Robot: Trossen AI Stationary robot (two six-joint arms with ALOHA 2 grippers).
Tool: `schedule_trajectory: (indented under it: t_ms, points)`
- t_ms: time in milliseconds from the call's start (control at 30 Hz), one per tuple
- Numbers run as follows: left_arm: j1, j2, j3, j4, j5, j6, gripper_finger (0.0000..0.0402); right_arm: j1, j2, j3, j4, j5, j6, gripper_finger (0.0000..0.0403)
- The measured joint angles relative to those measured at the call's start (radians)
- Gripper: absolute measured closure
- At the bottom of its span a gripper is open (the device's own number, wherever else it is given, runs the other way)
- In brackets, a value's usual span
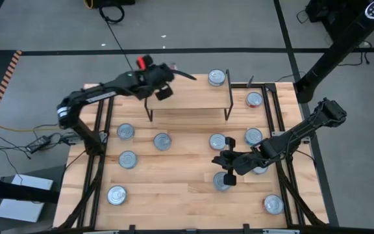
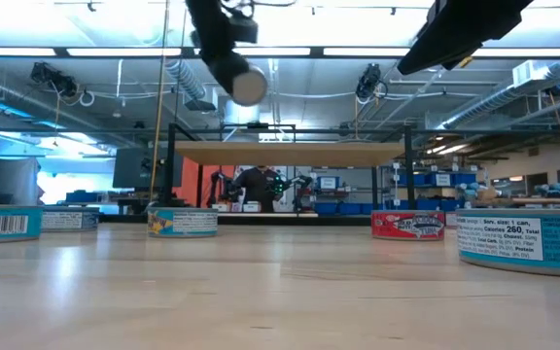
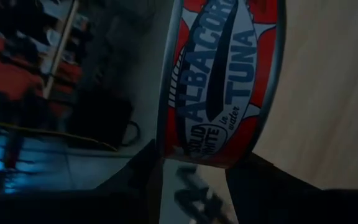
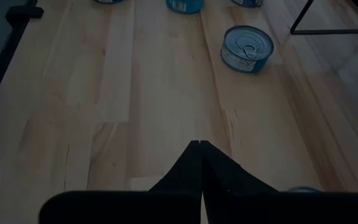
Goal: Stack canned seafood by type on shelf
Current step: Put the red tuna can on the shelf
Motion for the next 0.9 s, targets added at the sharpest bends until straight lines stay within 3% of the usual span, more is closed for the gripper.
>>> schedule_trajectory:
  t_ms: [333, 600, 900]
  points:
    - [-0.046, 0.185, 0.000, 0.248, -0.123, 0.188, 0.0259, 0.000, 0.000, 0.000, -0.001, -0.003, 0.006, 0.0395]
    - [-0.043, 0.287, 0.000, 0.269, -0.169, 0.257, 0.0259, 0.000, 0.000, 0.000, -0.013, -0.003, 0.009, 0.0395]
    - [-0.043, 0.297, 0.000, 0.262, -0.168, 0.279, 0.0259, 0.001, 0.000, 0.000, -0.018, -0.004, 0.009, 0.0395]
